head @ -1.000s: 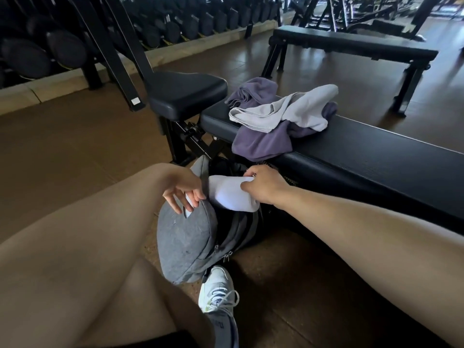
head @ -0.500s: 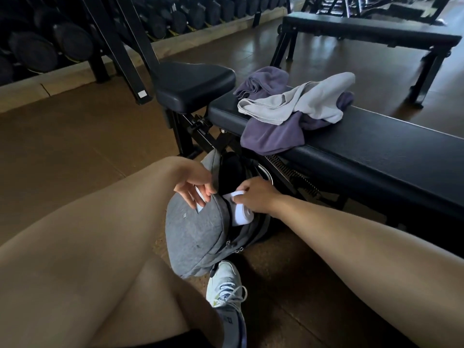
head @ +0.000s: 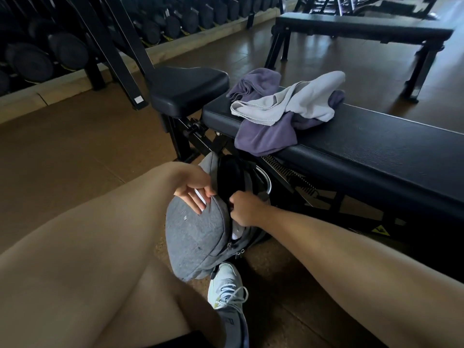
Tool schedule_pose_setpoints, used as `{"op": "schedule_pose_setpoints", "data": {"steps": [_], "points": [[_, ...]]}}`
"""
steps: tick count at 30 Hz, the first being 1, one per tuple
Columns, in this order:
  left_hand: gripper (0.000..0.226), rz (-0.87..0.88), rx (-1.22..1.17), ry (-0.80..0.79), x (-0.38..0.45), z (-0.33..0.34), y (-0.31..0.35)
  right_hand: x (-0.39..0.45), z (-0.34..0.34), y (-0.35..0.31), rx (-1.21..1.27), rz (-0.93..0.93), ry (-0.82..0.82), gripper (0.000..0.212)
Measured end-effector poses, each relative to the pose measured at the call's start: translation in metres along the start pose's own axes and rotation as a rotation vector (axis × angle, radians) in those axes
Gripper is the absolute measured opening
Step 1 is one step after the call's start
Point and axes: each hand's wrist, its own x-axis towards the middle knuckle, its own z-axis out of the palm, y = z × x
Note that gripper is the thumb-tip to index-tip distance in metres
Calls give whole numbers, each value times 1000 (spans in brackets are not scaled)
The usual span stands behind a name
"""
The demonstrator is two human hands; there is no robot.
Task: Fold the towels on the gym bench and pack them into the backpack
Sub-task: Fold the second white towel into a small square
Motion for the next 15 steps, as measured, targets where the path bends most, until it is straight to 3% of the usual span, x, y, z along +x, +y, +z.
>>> {"op": "schedule_pose_setpoints", "data": {"steps": [2, 4, 6, 7, 9, 11, 13, 15], "points": [[16, 4, -30, 6, 0, -2, -2, 2, -3, 5, 51, -24, 3, 21], [19, 10, -60, 16, 0, -6, -6, 6, -10, 15, 157, -31, 148, 23], [17, 16, -89, 22, 0, -9, -9, 10, -16, 30, 226, 53, 296, 16], [16, 22, -110, 28, 0, -11, -11, 9, -17, 38, 240, 137, 323, 22], [17, 35, -158, 44, 1, -13, -13, 1, -19, 50, 331, 376, 187, 62], [20, 54, -200, 60, 1, -14, -15, -9, -17, 54, 552, 521, -80, 83], [20, 82, -233, 88, 1, -16, -16, -15, -15, 50, 761, 508, -209, 76], [18, 124, -270, 137, 0, -18, -14, -13, -19, 39, 884, 420, -116, 67]]}}
